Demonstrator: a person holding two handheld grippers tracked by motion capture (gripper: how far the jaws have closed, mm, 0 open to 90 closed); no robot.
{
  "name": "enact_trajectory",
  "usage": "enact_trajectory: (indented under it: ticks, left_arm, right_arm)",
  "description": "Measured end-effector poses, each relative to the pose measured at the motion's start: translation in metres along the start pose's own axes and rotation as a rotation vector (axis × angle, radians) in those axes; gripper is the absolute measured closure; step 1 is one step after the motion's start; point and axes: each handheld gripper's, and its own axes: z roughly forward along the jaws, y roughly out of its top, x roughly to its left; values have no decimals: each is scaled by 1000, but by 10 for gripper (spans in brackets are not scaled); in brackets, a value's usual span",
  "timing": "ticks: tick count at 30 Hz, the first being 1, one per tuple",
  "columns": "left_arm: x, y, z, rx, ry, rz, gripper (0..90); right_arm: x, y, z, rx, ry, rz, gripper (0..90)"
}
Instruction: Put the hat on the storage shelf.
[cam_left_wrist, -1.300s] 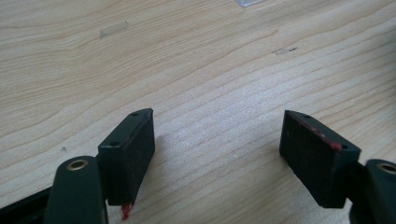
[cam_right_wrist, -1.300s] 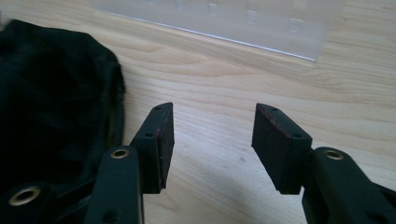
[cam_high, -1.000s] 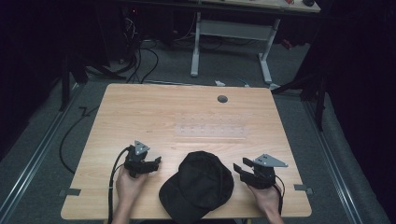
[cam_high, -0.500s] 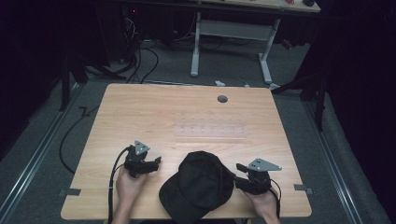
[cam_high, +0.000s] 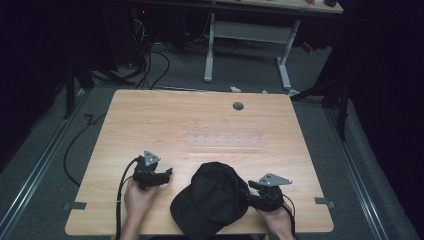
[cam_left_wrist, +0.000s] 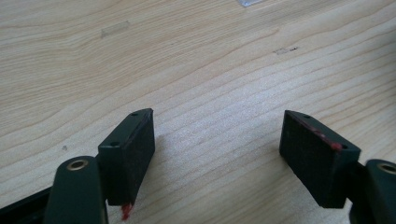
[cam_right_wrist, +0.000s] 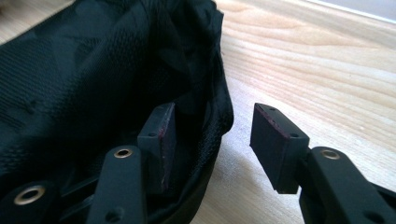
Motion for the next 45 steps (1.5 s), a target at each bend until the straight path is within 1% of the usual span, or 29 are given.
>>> enact_trajectory:
  ticks: [2, 4, 6, 11, 13, 14, 18, 21, 23, 24, 27, 30, 31, 34, 35, 38, 41, 45]
  left_arm:
    - [0, 0, 0, 0, 0, -1, 270]
    - [0, 0, 0, 0, 1, -2, 269]
    - [0, 0, 0, -1, 2, -1, 269]
    - [0, 0, 0, 0, 3, -1, 270]
    - [0, 0, 0, 0, 3, -1, 269]
    - [0, 0, 0, 0, 3, -1, 269]
    - [0, 0, -1, -1, 5, -2, 269]
    - [0, 0, -1, -1, 6, -3, 269]
    - [0, 0, -1, -1, 6, -3, 269]
    - [0, 0, -1, -2, 6, -3, 269]
    - [0, 0, -1, -1, 6, -2, 269]
    - [0, 0, -1, -1, 7, -3, 269]
    - [0, 0, -1, -1, 6, -3, 269]
    - [0, 0, -1, -3, 6, -4, 269]
    - [0, 0, -1, -3, 6, -5, 269]
    - [0, 0, -1, -3, 5, -6, 270]
    - [0, 0, -1, -2, 4, -9, 269]
    - [0, 0, -1, -3, 4, -12, 269]
  right_arm:
    - [1, -1, 3, 11, -3, -3, 509]
    - [2, -1, 5, 20, -22, -21, 511]
    - [2, -3, 6, 25, -22, -17, 514]
    - [3, -5, 12, 58, -26, -31, 548]
    - [4, -5, 12, 58, -25, -51, 586]
    - [5, -5, 12, 62, -25, -52, 599]
    - [8, -4, 14, 63, -42, -87, 698]
    - [9, -2, 15, 64, -43, -96, 737]
    - [8, 0, 16, 73, -37, -99, 797]
    - [8, 0, 16, 74, -36, -96, 811]
    - [7, 0, 17, 65, -30, -87, 833]
    - [4, -1, 17, 54, -14, -54, 839]
    - [3, -1, 18, 51, -10, -50, 840]
    - [2, -1, 18, 45, -6, -52, 841]
    - [1, -1, 18, 36, 3, -50, 843]
    - [0, 1, 15, 15, 10, -44, 844]
    - [-1, 6, 11, -5, 11, -51, 845]
    - [-2, 12, 4, -56, 20, -49, 846]
